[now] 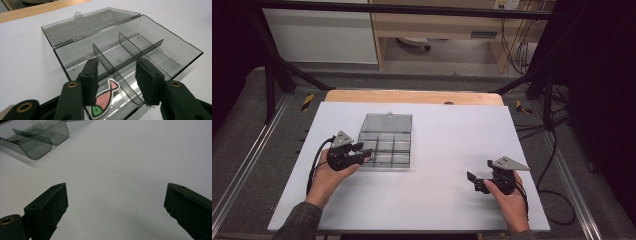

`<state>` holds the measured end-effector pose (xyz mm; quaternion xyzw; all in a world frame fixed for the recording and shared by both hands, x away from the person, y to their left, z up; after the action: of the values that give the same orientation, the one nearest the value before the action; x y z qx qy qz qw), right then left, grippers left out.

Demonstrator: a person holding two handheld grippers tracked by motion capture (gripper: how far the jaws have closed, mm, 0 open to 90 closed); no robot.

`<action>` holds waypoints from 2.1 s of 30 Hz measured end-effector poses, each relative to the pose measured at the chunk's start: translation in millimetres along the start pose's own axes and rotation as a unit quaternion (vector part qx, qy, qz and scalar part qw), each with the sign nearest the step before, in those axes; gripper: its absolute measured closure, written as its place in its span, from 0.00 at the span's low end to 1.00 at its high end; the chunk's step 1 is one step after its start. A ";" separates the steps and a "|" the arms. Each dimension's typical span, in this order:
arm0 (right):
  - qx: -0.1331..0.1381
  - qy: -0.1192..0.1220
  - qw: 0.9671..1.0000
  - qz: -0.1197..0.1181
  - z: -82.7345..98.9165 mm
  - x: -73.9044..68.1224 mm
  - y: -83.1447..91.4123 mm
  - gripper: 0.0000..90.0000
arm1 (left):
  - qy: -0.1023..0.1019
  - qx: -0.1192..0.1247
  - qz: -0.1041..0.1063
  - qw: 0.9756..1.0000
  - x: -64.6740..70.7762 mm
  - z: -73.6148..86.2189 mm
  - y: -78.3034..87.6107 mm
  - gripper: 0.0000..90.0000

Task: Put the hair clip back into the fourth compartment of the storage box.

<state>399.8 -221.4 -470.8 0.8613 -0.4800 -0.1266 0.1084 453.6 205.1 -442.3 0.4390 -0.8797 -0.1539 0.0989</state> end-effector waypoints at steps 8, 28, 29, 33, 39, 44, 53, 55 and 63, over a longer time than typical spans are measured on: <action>0.000 -0.003 1.000 0.000 0.0 1.3 0.6 0.05 | 0.004 0.022 0.001 1.000 4.1 -7.8 0.2 0.48; -0.003 -0.011 1.000 0.004 1.1 3.4 -1.2 0.03 | 0.016 0.097 0.001 0.995 16.1 -34.4 3.6 0.16; -0.002 -0.011 1.000 0.004 0.9 3.2 -1.0 0.03 | 0.018 0.094 0.007 0.995 18.5 -35.3 2.8 0.15; -0.004 -0.008 1.000 0.001 1.4 1.9 -2.9 0.03 | 0.017 0.101 0.013 0.995 24.6 -42.1 5.6 0.12; -0.006 -0.008 1.000 0.001 2.0 1.3 -4.0 0.03 | 0.027 0.120 0.020 0.992 29.9 -52.3 11.0 0.07; -0.005 -0.005 1.000 0.001 1.5 0.8 -2.9 0.03 | 0.035 0.124 0.019 0.991 29.7 -54.6 14.2 0.07; -0.002 -0.010 1.000 0.003 0.8 2.8 -1.4 0.03 | 0.029 0.124 -0.002 0.992 17.5 -62.0 32.9 0.08; 0.000 -0.012 1.000 0.002 0.1 2.2 -0.9 0.03 | 0.026 0.126 -0.007 0.992 14.8 -65.9 40.3 0.07; -0.003 -0.009 1.000 -0.004 0.8 0.5 -2.3 0.03 | 0.024 0.131 -0.022 0.991 1.3 -68.1 64.1 0.06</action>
<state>401.6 -220.7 -472.3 0.8618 -0.4769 -0.1364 0.1063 426.4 227.9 -355.7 0.4712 -0.8796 -0.0285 0.0584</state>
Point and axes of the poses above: each handheld gripper's, and its own axes: y roughly backward along the jaws, z roughly out of its underside, x roughly to its right, the point moved 6 cm from there along -y, roughly forward along the jaws, and after that the axes turned 12 degrees about x, right-handed, at the moved point
